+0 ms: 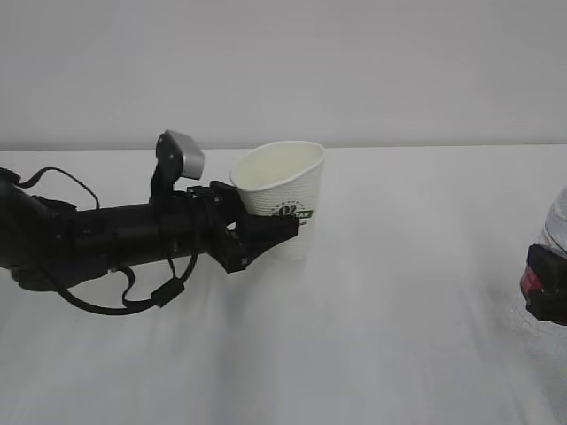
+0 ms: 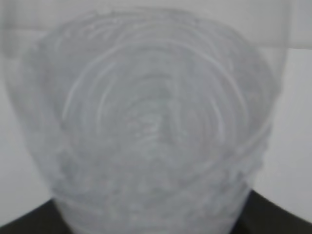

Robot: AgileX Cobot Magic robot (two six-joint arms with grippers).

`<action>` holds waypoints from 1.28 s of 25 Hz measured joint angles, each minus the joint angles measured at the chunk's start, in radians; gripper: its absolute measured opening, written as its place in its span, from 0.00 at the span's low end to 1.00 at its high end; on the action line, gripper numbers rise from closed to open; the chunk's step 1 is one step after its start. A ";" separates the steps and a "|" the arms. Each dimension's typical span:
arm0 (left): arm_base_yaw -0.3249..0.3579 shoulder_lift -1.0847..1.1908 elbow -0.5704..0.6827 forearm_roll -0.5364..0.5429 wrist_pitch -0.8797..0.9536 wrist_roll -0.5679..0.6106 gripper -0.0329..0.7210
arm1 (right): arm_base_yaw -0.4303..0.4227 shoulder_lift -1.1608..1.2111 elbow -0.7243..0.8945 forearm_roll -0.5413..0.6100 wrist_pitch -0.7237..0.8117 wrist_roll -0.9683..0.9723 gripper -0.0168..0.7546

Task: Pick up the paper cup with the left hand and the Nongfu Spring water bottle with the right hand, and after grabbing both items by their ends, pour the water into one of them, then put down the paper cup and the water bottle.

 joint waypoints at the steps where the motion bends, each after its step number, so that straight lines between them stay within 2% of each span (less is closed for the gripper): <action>1: -0.016 0.000 -0.014 0.004 0.016 0.000 0.69 | 0.000 0.000 0.000 0.000 0.000 0.000 0.51; 7: -0.134 0.000 -0.066 0.021 0.095 -0.002 0.69 | 0.000 0.000 0.000 0.000 0.000 0.000 0.51; 11: -0.184 0.000 -0.066 0.023 0.112 -0.006 0.69 | 0.000 0.000 0.000 0.000 0.000 0.000 0.51; 23: -0.244 0.010 -0.066 0.036 0.121 -0.064 0.69 | 0.000 -0.011 0.019 -0.036 0.002 0.000 0.51; 28: -0.272 0.010 -0.066 0.040 0.121 -0.066 0.69 | 0.000 -0.103 0.057 -0.032 0.002 0.000 0.51; 32: -0.291 0.010 -0.066 0.050 0.121 -0.066 0.69 | 0.000 -0.207 0.071 -0.024 0.059 0.000 0.51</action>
